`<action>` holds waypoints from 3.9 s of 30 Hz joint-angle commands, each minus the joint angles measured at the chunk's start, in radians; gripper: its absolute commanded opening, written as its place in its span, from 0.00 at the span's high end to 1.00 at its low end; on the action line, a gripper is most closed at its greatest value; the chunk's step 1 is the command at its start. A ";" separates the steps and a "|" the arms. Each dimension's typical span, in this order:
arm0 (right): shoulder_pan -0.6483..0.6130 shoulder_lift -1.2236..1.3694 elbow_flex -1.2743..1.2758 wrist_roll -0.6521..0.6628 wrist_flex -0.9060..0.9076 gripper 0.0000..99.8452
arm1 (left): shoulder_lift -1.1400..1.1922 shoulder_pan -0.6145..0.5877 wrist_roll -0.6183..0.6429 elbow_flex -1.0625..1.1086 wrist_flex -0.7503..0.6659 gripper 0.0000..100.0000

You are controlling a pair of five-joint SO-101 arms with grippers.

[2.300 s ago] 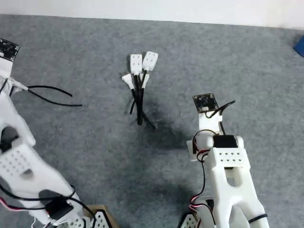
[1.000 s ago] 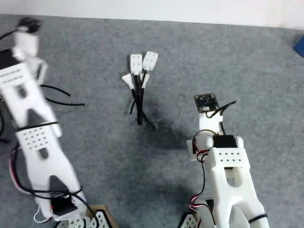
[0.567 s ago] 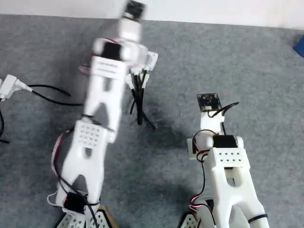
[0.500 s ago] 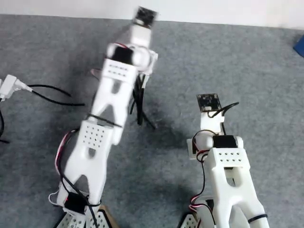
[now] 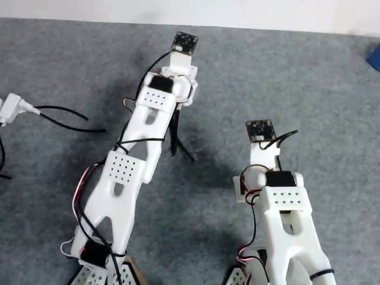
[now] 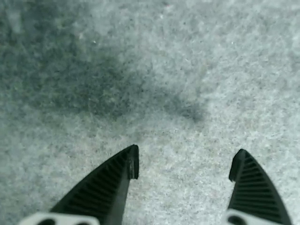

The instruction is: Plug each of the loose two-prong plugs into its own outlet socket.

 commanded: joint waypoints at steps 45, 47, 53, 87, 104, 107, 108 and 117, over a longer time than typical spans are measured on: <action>-0.007 -0.015 -0.002 0.037 -0.010 0.69 | -1.006 -0.042 -0.605 0.720 0.743 0.99; -0.007 -0.015 -0.002 0.037 -0.010 0.69 | -0.955 -0.133 -0.658 0.771 0.674 0.99; -0.008 -0.015 -0.008 0.037 -0.010 0.69 | -0.722 -0.320 -0.675 0.711 0.483 0.99; 1.260 -0.024 -0.242 0.390 -0.012 0.69 | -0.719 0.754 -0.512 0.470 0.669 0.94; 1.106 -0.024 -0.197 0.390 -0.008 0.69 | -0.688 0.283 -0.474 0.318 0.388 0.73; 0.849 -0.015 -0.165 0.310 0.036 0.69 | -0.607 0.119 -0.371 0.312 0.305 0.73; 0.751 -0.015 -0.160 0.270 0.056 0.69 | -0.581 0.082 -0.348 0.312 0.290 0.73; 0.220 -0.015 -0.243 0.015 0.168 0.69 | -0.380 0.038 -0.302 0.312 0.201 0.73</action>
